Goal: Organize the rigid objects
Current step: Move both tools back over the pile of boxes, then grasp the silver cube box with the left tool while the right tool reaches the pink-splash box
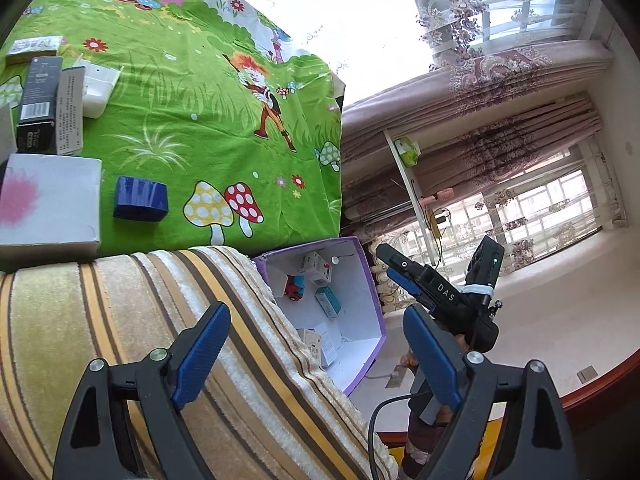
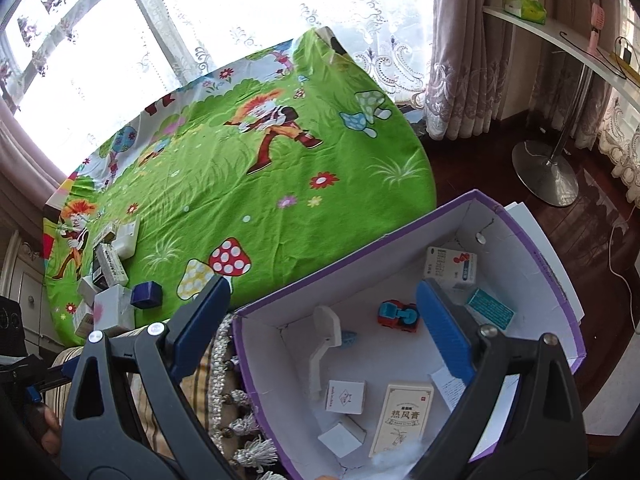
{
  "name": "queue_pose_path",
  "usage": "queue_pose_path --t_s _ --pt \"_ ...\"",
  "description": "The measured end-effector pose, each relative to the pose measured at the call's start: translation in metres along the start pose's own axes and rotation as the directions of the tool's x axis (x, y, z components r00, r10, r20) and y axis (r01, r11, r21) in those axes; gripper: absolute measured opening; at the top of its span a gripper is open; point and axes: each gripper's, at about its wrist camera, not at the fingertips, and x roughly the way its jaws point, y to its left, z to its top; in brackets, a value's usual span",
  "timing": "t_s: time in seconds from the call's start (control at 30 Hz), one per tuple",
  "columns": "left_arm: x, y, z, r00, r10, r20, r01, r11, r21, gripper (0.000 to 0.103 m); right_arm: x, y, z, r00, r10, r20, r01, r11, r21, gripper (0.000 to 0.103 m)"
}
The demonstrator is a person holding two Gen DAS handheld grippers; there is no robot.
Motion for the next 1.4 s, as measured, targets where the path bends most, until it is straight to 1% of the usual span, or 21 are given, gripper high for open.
queue_pose_path --t_s 0.2,0.47,0.57,0.77,0.9,1.0,1.13,1.23,1.4 --pt "-0.037 0.022 0.006 0.996 0.017 0.088 -0.014 0.999 -0.04 0.089 0.003 0.044 -0.004 0.999 0.041 -0.02 -0.042 0.997 -0.072 0.095" --pt "-0.085 0.057 0.016 0.979 0.056 0.194 -0.035 0.993 -0.11 0.089 0.014 0.099 -0.011 0.994 0.088 -0.066 -0.097 0.984 -0.152 0.095" --pt "-0.101 0.067 0.02 0.973 0.075 0.22 -0.049 0.991 -0.122 0.089 0.02 0.117 -0.015 0.991 0.099 -0.088 -0.114 0.978 -0.177 0.095" --pt "-0.128 0.089 0.036 0.961 0.131 0.243 -0.101 0.986 -0.131 0.089 0.03 0.156 -0.023 0.982 0.131 -0.133 -0.159 0.96 -0.229 0.095" --pt "-0.144 0.108 0.051 0.952 0.177 0.25 -0.145 0.979 -0.143 0.089 0.038 0.186 -0.031 0.975 0.148 -0.168 -0.189 0.946 -0.262 0.095" --pt "-0.148 0.121 0.065 0.949 0.209 0.235 -0.179 0.974 -0.143 0.089 0.046 0.204 -0.036 0.971 0.145 -0.187 -0.194 0.941 -0.278 0.095" --pt "-0.147 0.138 0.087 0.942 0.261 0.213 -0.239 0.963 -0.125 0.089 0.056 0.23 -0.045 0.965 0.142 -0.221 -0.208 0.927 -0.313 0.095" --pt "-0.137 0.152 0.102 0.944 0.283 0.169 -0.269 0.958 -0.099 0.089 0.066 0.248 -0.052 0.96 0.134 -0.246 -0.215 0.916 -0.339 0.095" --pt "-0.117 0.172 0.116 0.955 0.28 0.099 -0.275 0.96 -0.056 0.089 0.082 0.266 -0.059 0.956 0.106 -0.275 -0.202 0.915 -0.35 0.095"
